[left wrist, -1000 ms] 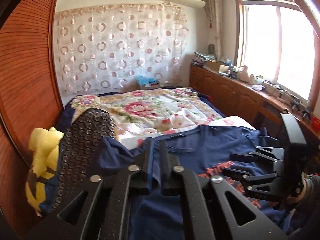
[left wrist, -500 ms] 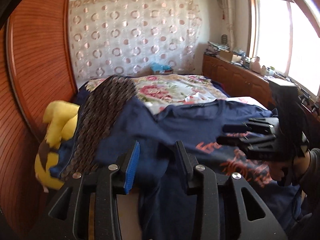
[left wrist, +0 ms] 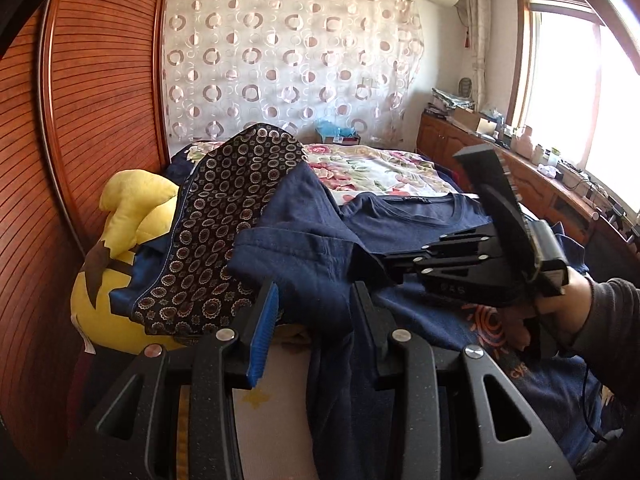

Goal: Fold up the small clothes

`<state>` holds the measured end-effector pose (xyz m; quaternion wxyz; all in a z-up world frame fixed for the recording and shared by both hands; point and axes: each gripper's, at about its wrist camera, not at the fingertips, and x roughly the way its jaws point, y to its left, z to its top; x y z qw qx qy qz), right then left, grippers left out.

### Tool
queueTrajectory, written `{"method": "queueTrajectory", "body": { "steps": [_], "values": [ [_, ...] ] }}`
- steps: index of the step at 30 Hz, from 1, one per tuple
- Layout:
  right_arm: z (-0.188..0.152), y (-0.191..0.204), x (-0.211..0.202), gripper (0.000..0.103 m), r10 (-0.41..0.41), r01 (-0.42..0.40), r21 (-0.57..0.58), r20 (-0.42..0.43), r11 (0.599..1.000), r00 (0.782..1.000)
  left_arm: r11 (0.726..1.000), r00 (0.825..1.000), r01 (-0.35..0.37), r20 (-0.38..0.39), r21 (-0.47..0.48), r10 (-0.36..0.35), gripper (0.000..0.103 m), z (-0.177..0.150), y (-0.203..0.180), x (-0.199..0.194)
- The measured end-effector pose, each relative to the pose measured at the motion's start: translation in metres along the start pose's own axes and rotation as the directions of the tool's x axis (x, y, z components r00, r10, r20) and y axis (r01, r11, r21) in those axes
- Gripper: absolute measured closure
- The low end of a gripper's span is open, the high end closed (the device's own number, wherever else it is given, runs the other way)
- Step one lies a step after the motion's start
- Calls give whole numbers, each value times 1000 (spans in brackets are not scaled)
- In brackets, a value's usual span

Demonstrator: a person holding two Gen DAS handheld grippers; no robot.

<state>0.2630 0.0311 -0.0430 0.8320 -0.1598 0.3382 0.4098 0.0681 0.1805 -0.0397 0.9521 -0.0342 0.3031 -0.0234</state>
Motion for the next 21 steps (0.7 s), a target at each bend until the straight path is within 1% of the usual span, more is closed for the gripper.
{"method": "queueTrajectory", "body": {
  "steps": [3, 6, 8, 10, 12, 14, 16, 17, 18, 19, 21],
  "values": [
    [3, -4, -16, 102, -11, 11, -6, 51, 1000, 999, 1000, 1000, -9, 11, -6, 9, 65, 0, 1, -2],
    [4, -15, -44, 102, -26, 26, 4, 134, 1000, 991, 1000, 1000, -11, 23, -17, 11, 65, -1, 1, -7],
    [2, -25, -61, 102, -58, 56, 21, 181, 998, 982, 1000, 1000, -9, 27, -18, 9, 65, 0, 1, -8],
    [-4, -37, -73, 102, -108, 102, 41, 206, 994, 973, 1000, 1000, -7, 27, -17, 8, 65, 0, 0, -8],
    [-9, -54, -75, 102, -171, 158, 80, 195, 984, 966, 1000, 1000, 1, 26, -15, -1, 65, -1, -4, -8],
    [-20, -70, -75, 102, -206, 188, 120, 160, 975, 965, 1000, 1000, 12, 22, -7, -12, 65, -4, -10, -7],
    [-30, -78, -74, 102, -227, 209, 128, 146, 970, 963, 1000, 1000, 25, 13, 4, -25, 65, -7, -18, -3],
    [-34, -83, -70, 98, -255, 239, 130, 125, 962, 959, 1000, 1000, 27, 4, 10, -27, 65, -9, -21, 1],
    [-37, -83, -69, 91, -276, 261, 133, 111, 956, 955, 999, 1000, 29, -10, 18, -29, 65, -13, -25, 6],
    [-37, -86, -64, 87, -296, 282, 137, 97, 950, 950, 999, 999, 30, -22, 23, -29, 65, -15, -27, 9],
    [-34, -83, -61, 81, -298, 284, 141, 88, 948, 951, 999, 998, 30, -53, 31, -28, 65, -21, -32, 18]
  ]
}}
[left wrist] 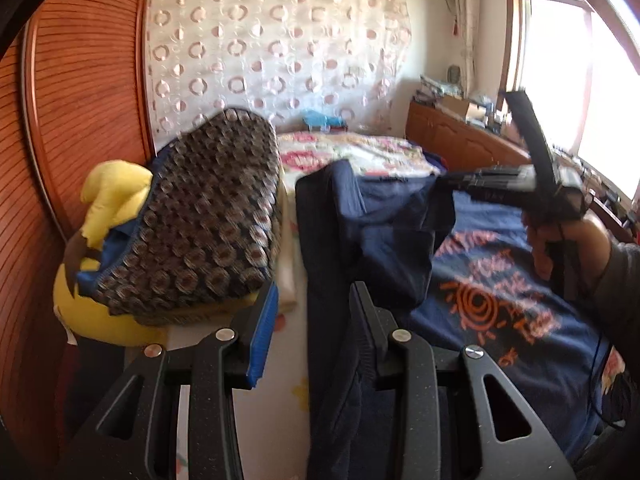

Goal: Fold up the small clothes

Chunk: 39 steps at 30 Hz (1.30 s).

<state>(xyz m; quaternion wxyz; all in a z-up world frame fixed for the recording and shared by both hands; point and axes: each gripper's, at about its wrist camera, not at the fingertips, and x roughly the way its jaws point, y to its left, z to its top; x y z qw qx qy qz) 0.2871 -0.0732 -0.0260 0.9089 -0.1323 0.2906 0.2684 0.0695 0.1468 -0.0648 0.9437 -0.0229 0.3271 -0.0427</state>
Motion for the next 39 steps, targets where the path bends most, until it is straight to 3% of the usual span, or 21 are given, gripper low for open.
{"method": "queueTrajectory", "body": {
  "steps": [3, 9, 17, 21, 26, 29, 33, 39],
  "values": [
    [2, 6, 7, 66, 4, -4, -2, -39, 1000, 999, 1000, 998, 2, -64, 12, -1, 65, -10, -5, 16],
    [-7, 1, -15, 66, 122, -121, 11, -93, 993, 988, 998, 989, -16, -145, 53, 23, 65, -22, -12, 36],
    [-3, 31, -26, 66, 301, -304, -50, -62, 951, 952, 999, 984, -15, -177, 44, 23, 65, -22, -9, 45],
    [6, 36, -11, 66, 329, -330, -19, -49, 944, 943, 999, 984, -11, -177, 33, 17, 64, -23, -7, 46],
    [0, 48, 9, 66, 343, -350, -50, -116, 935, 932, 1000, 985, -4, -175, 17, 7, 63, -22, -5, 47],
    [-4, 46, 13, 96, 356, -367, -64, -139, 928, 924, 1000, 986, -16, -164, 14, 18, 63, -22, -5, 45],
    [-4, 43, -2, 99, 357, -366, -74, -114, 928, 927, 999, 989, -41, -139, -13, 39, 63, -22, 0, 40],
    [-34, 26, -55, 99, 379, -385, -70, -79, 920, 922, 998, 994, -48, -98, -47, 43, 63, -22, 5, 33]
  ]
}}
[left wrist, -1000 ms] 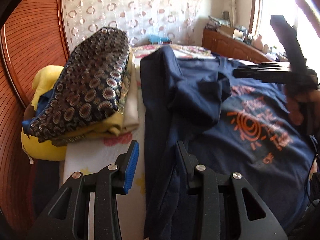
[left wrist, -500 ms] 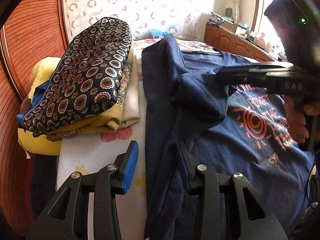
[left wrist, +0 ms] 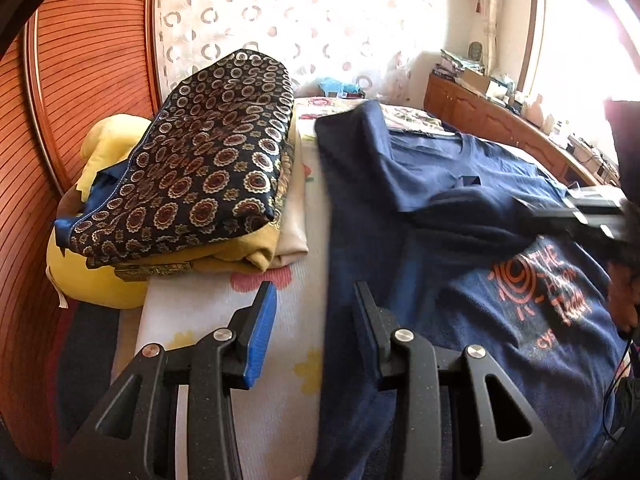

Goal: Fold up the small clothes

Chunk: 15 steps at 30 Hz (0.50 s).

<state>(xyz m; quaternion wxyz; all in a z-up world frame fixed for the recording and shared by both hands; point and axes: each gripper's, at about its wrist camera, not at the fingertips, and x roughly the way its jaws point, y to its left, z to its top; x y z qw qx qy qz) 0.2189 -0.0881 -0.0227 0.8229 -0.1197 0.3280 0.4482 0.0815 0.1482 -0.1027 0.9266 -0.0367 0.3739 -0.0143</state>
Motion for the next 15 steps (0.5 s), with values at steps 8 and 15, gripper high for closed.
{"method": "queueTrajectory", "body": {
  "steps": [8, 15],
  "values": [
    [-34, 4, -8, 90, -66, 65, -22, -73, 998, 995, 1000, 1000, -11, -14, 15, 11, 63, 1, -2, 4],
    [-19, -12, -31, 79, -92, 90, 46, 28, 995, 995, 1000, 1000, -16, -20, 24, 17, 63, 1, -3, 6]
  ]
}}
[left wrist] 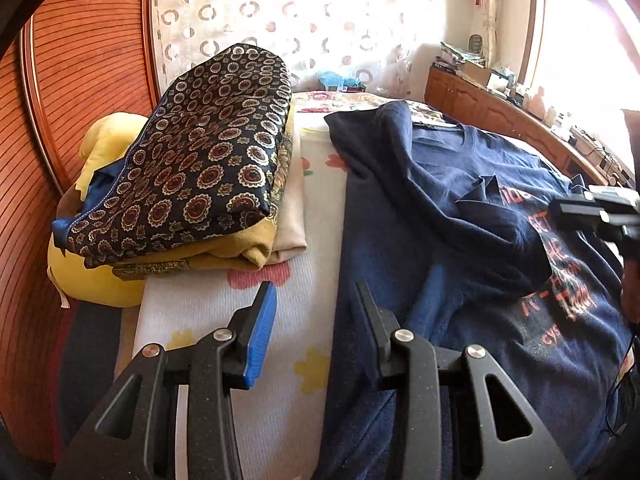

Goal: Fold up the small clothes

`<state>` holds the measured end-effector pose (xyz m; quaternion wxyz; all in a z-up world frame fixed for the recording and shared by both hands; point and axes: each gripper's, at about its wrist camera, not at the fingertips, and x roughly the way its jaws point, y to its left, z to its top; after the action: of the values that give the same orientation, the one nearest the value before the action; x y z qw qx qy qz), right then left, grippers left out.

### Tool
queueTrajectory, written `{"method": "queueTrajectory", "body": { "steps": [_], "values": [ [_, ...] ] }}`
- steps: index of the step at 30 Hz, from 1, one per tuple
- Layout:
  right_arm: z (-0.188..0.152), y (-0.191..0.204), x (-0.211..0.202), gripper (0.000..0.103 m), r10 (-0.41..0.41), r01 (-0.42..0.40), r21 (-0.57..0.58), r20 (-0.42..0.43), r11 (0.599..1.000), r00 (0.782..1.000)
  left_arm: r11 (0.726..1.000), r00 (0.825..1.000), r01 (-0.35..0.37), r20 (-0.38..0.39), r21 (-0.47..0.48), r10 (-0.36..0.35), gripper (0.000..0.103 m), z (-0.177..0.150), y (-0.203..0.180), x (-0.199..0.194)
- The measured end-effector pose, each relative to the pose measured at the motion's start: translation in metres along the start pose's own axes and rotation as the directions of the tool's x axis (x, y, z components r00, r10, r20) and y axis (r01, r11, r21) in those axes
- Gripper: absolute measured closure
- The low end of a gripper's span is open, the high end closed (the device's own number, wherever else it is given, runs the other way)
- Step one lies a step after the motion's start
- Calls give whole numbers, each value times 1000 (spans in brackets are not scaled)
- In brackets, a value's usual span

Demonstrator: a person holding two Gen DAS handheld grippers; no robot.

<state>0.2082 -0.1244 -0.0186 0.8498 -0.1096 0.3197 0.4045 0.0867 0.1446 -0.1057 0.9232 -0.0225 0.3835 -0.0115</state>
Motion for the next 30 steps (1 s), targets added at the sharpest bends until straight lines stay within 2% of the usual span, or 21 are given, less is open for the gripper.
{"method": "queueTrajectory", "body": {
  "steps": [3, 6, 8, 11, 12, 15, 17, 21, 24, 27, 28, 30],
  "values": [
    [11, -3, 13, 79, -5, 5, 17, -4, 1000, 1000, 999, 999, -36, 11, 21, 36, 63, 1, -7, -5],
    [22, -5, 34, 79, 24, -21, 82, -29, 996, 999, 1000, 999, -10, 31, 15, 10, 63, 3, -14, -15],
    [26, -5, 46, 79, 14, -9, 110, -40, 994, 999, 1000, 999, 0, 50, 26, -2, 63, 3, -22, -25],
    [28, -9, 56, 79, -97, 100, 102, -43, 990, 994, 999, 997, 22, 73, 44, -25, 63, 5, -34, -37],
    [28, -11, 58, 79, -105, 109, 106, -43, 988, 994, 998, 996, 32, 81, 49, -36, 63, 5, -38, -41],
    [29, -19, 60, 79, -82, 89, 144, -53, 986, 995, 997, 994, 53, 93, 56, -58, 63, 4, -48, -47],
    [30, -20, 60, 79, -28, 38, 169, -62, 985, 998, 996, 993, 64, 96, 57, -70, 63, 4, -52, -48],
    [33, -12, 68, 79, -5, 20, 171, -92, 985, 996, 995, 993, 76, 91, 61, -81, 63, 2, -57, -46],
    [36, -11, 80, 79, -52, 71, 144, -129, 987, 990, 995, 993, 74, 85, 66, -80, 63, 1, -59, -45],
    [39, -10, 82, 79, -55, 73, 143, -125, 987, 991, 995, 993, 74, 83, 66, -80, 63, 0, -58, -45],
    [40, -11, 85, 81, -57, 74, 136, -126, 988, 990, 995, 994, 74, 81, 66, -79, 63, 0, -58, -45],
    [39, -10, 86, 98, -79, 91, 99, -124, 991, 989, 995, 994, 73, 81, 65, -79, 63, -1, -58, -44]
  ]
}}
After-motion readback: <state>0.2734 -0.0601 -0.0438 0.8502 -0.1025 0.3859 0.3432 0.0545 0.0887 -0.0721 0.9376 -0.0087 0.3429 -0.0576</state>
